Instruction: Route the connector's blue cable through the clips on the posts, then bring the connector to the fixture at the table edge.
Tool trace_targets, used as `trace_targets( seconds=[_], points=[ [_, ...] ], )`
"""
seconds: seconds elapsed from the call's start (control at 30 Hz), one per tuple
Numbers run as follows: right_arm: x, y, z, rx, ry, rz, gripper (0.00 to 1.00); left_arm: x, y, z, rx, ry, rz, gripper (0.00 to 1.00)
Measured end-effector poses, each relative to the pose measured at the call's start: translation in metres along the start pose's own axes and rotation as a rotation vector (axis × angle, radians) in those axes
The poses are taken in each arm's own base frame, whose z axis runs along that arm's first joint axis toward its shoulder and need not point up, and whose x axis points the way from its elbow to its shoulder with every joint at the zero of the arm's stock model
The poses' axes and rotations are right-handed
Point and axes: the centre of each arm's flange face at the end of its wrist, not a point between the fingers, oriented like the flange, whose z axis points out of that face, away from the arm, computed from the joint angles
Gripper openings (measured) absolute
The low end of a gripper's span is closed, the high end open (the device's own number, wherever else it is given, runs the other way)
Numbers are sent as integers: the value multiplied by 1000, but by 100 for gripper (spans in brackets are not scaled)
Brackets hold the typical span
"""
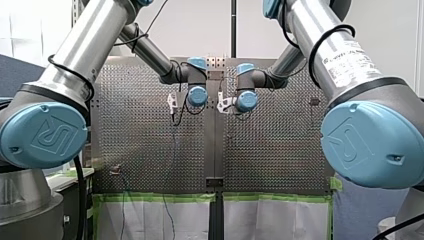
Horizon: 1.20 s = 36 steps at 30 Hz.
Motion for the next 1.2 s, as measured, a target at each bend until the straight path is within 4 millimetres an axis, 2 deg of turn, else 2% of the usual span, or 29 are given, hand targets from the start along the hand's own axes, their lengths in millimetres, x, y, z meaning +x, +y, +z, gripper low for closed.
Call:
trace_targets(
  seconds=[0.3,0.5,0.87,1.2],
  points=[
    [-2,1,-1,-5,-15,-8,0,13,6,-5,-4,2,1,0],
    [-7,1,-4,-7,-27,-15,0,29,11,-14,20,11,10,0],
    [-20,1,-11,-11,-55,-28,0,46,14,-28,43,34,36,0],
    [-24,-5,-19,-20,-78,-51,0,62,17,-43,69,48,44,0]
  ],
)
